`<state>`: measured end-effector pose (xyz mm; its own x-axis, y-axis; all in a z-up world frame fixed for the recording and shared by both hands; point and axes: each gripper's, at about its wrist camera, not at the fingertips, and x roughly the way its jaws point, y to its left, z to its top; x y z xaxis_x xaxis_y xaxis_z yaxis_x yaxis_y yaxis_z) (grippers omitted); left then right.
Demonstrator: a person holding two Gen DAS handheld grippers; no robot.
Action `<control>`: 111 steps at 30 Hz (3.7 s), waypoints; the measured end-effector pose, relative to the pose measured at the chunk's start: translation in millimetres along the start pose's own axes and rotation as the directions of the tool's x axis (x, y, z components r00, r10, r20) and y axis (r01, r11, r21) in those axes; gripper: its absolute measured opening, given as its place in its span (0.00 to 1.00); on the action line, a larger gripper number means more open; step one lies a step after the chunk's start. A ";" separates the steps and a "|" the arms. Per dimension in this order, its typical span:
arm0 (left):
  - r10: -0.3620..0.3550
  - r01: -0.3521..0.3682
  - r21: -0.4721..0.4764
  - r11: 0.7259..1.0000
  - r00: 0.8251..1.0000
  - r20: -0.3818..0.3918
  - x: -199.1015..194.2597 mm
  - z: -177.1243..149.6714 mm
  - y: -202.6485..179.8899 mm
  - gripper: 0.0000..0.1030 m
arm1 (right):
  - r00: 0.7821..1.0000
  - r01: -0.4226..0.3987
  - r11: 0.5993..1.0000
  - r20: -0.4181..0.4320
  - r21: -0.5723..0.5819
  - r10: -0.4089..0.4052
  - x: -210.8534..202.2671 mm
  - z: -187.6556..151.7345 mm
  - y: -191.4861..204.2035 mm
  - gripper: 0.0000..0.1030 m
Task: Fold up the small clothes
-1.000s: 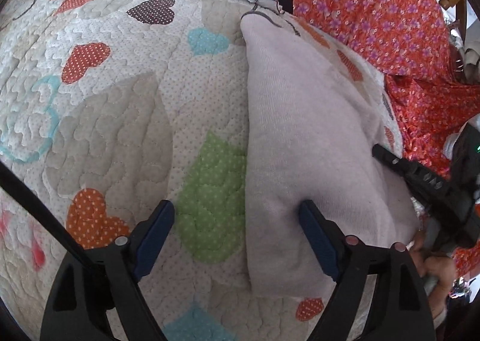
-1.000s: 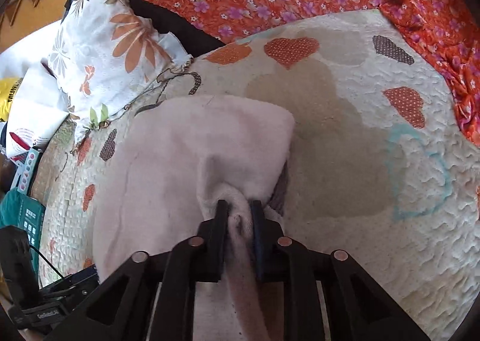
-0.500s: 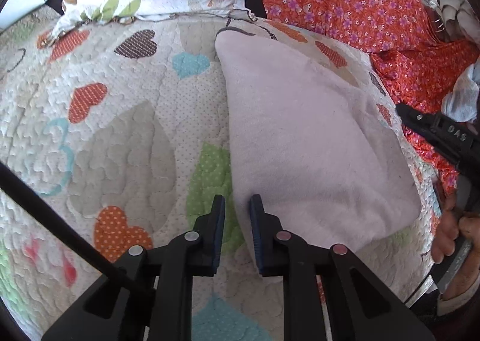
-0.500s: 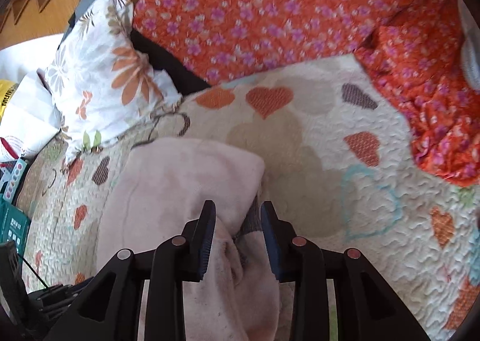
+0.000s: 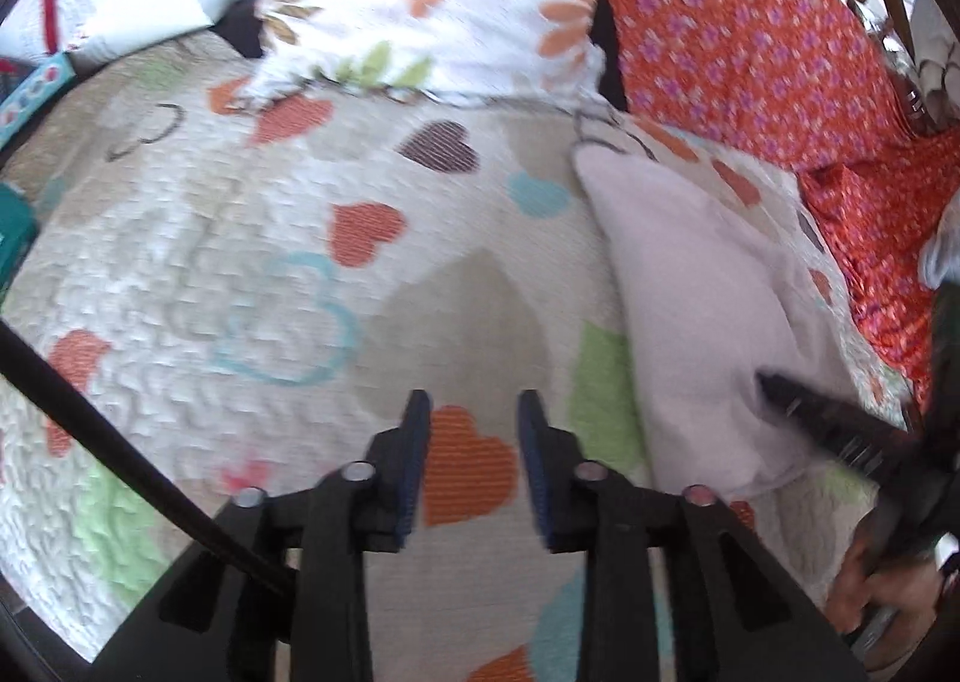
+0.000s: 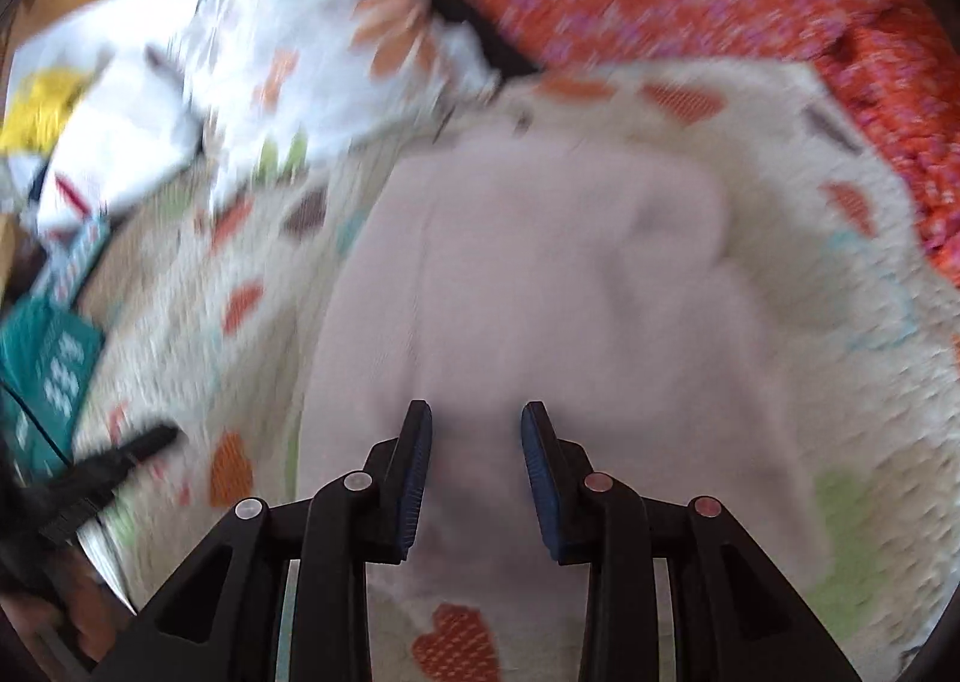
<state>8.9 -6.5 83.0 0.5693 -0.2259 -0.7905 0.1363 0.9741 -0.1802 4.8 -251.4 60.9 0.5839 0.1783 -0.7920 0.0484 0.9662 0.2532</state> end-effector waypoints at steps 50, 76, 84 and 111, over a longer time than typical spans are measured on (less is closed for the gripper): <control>-0.127 0.141 0.086 0.986 0.980 -0.153 53.7 -22.9 -83.0 0.59 | 0.998 -0.055 0.941 0.031 0.333 0.047 11.9 53.7 -118.2 0.29; 0.114 -0.127 0.220 0.967 0.991 0.073 2.7 -27.8 -66.9 0.59 | 0.982 0.156 0.987 0.101 0.049 -0.160 -59.7 2.8 -63.9 0.51; 0.122 -0.132 0.201 0.971 0.991 0.059 7.3 -24.6 -65.7 0.59 | 0.983 0.159 0.986 0.085 0.051 -0.163 -52.6 3.6 -63.1 0.52; -0.288 0.276 -0.090 0.957 0.944 -0.162 66.4 11.4 -92.5 0.30 | 0.940 -0.318 0.790 0.063 0.524 0.336 18.4 14.2 -154.7 0.35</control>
<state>43.4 -111.6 53.9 0.3671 -0.4928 -0.7889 0.2150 0.8701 -0.4435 19.6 -400.2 15.0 0.6163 0.4806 -0.6238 0.2767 0.6095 0.7429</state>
